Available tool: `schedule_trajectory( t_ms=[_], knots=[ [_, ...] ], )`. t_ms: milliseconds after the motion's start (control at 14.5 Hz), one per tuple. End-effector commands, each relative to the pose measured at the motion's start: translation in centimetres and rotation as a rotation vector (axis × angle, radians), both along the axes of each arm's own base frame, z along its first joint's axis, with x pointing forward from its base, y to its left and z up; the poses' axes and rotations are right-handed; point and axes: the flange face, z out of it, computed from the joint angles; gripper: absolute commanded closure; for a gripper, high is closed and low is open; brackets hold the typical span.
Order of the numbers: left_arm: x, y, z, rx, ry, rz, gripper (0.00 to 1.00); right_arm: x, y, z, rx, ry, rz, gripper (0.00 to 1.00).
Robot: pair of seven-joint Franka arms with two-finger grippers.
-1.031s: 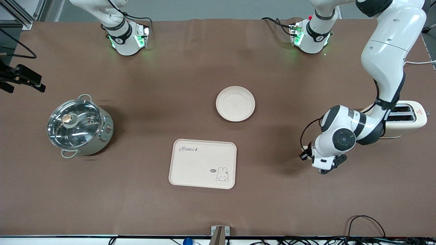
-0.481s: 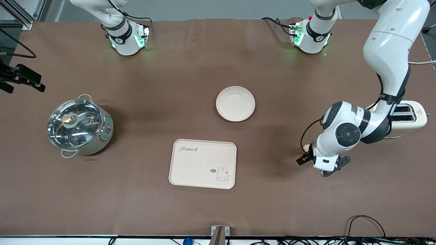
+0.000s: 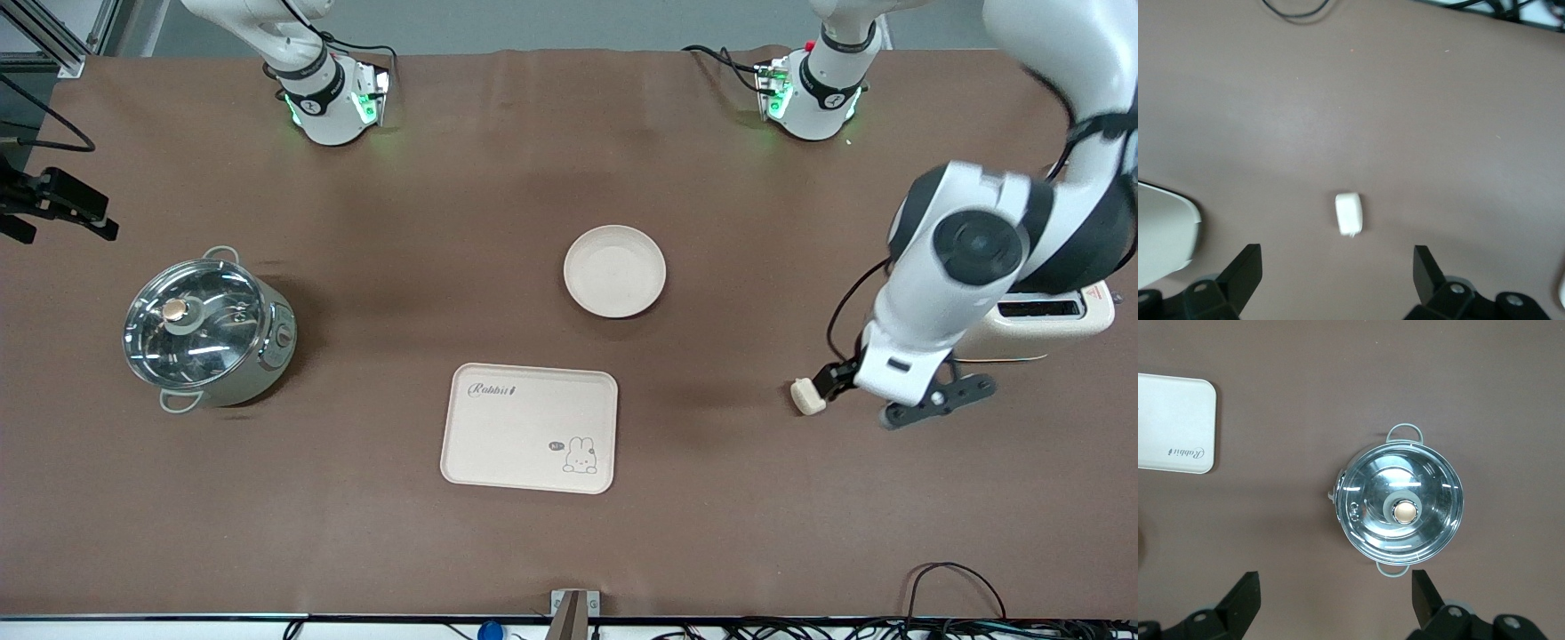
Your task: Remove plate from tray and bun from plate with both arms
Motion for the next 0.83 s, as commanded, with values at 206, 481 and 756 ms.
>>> schedule_trajectory(
  t_ms=[206,481,756],
  knots=[
    [-3.8,5.0,11.9,-0.086,0.072,-0.114,0.0,-0.2,0.1,0.2,-0.007,-0.008,0.014,0.0],
    [-8.1,7.1,14.8,-0.08,0.181,-0.253,0.0,-0.2,0.0,0.2,-0.006,-0.007,0.012,0.0],
    [-11.4,8.8,14.9,-0.096,0.214,-0.28,0.0,-0.2,-0.1,0.2,-0.006,-0.007,0.011,0.0]
  ],
)
